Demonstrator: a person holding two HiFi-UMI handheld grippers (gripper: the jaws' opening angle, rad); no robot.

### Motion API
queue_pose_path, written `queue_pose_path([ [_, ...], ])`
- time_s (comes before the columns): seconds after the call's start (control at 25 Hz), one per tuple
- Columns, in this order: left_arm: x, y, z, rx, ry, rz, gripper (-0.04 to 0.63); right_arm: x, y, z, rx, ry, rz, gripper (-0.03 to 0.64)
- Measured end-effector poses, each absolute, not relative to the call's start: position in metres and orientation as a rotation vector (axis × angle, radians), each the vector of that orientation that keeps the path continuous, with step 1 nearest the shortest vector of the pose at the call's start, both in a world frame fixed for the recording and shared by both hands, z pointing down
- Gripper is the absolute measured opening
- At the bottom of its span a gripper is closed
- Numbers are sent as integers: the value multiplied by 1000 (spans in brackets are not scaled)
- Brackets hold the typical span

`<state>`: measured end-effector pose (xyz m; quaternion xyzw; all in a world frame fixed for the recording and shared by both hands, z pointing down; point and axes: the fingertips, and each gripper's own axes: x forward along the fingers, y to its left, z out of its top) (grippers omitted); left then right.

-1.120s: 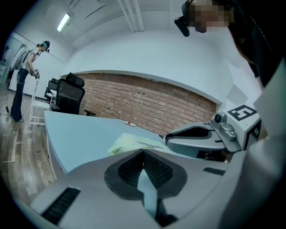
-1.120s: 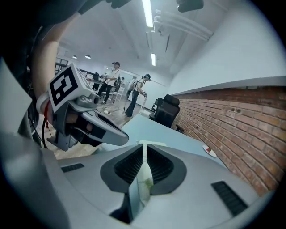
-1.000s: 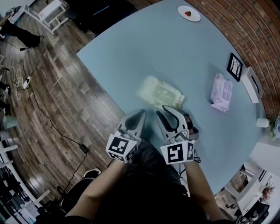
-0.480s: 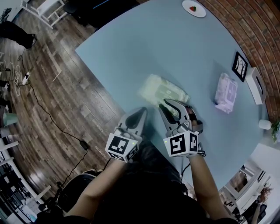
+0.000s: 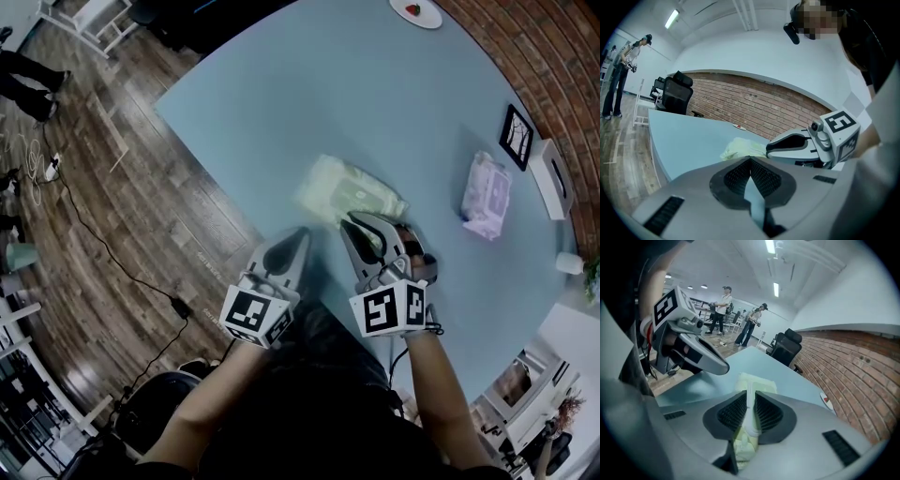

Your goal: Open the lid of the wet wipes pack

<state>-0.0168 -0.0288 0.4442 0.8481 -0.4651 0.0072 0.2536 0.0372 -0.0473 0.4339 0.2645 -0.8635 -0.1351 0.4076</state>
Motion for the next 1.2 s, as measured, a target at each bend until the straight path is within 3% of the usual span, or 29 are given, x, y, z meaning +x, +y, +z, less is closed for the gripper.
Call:
queue_pose_path([
  [0.24, -9, -32, 434, 2362, -1255, 31, 12, 33, -41, 439, 579, -2087, -576, 48],
  [0.52, -2, -37, 434, 2386, -1241, 47, 12, 33, -45, 436, 628, -2125, -510, 48],
  [0.64, -2, -39, 435, 2380, -1233, 43, 12, 35, -51, 434, 641, -2149, -432, 98],
  [1.2, 0, -41, 427, 2397, -1214, 31, 12, 33, -49, 427, 625, -2208, -372, 63],
])
